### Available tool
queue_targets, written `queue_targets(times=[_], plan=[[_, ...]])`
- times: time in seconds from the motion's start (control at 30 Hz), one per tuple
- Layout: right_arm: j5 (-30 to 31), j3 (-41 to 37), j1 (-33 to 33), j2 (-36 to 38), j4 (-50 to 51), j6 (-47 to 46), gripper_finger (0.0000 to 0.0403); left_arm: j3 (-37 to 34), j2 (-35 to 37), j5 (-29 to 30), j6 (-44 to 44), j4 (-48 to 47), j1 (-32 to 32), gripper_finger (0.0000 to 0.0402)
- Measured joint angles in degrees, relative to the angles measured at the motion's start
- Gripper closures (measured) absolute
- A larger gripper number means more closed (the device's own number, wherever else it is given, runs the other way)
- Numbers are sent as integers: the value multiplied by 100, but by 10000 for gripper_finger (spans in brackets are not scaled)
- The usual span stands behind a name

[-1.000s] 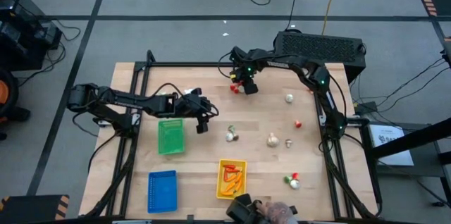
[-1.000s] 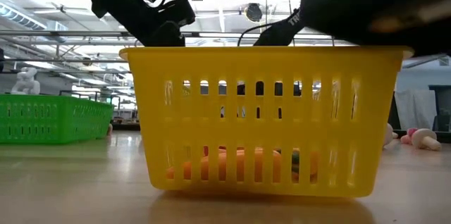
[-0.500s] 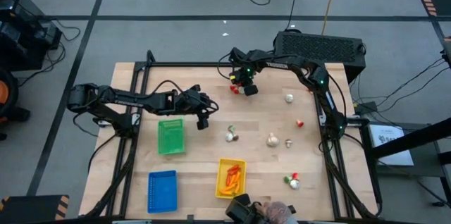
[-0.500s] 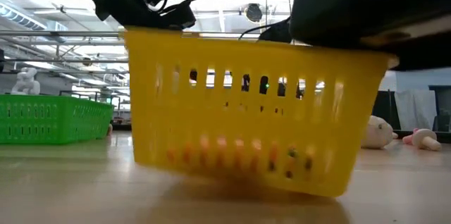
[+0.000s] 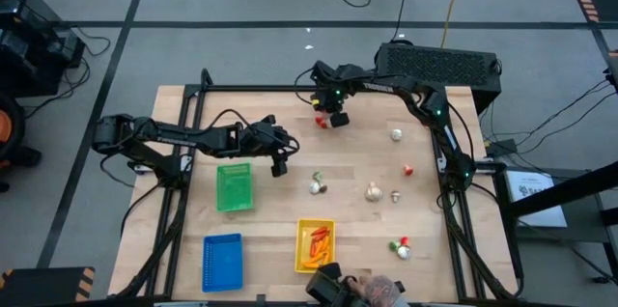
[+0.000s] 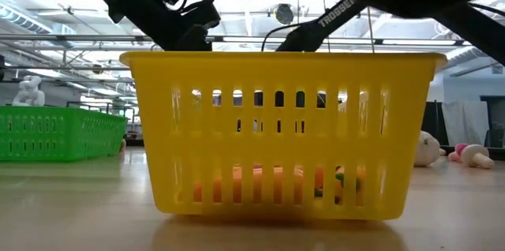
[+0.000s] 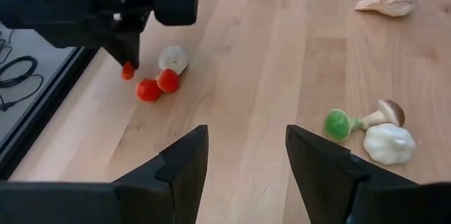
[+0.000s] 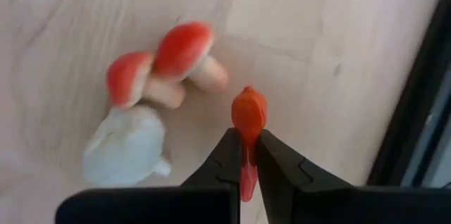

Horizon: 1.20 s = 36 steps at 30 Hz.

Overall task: Sort produce into baskets
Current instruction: Put the red chili pepper into the yellow basket

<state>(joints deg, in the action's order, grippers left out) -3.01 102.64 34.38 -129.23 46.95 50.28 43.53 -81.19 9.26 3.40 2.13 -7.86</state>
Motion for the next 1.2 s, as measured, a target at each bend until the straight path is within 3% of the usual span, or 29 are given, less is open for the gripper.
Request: queue_targets(times=[0.4,0.63,0.83,1.0,1.2], plan=[[-127,1102,-235,22,2031,-853,381,7,368,-84,-25,-617,146,203],[-1357,1184,-622,257,3055,-1471,381,-21,840,76,-331,-1735,385,203],[-2240,867,-1198,808,3287,-1783,381,-705,1549,322,-712,-1777,537,203],[-2585,-498,-1944,1819,2307,-2370,381,-1443,2233,603,-1143,-1368,655,203],[-2536,-2863,-3087,3166,-1017,-3698,381,-2000,2581,606,-991,-91,678,203]])
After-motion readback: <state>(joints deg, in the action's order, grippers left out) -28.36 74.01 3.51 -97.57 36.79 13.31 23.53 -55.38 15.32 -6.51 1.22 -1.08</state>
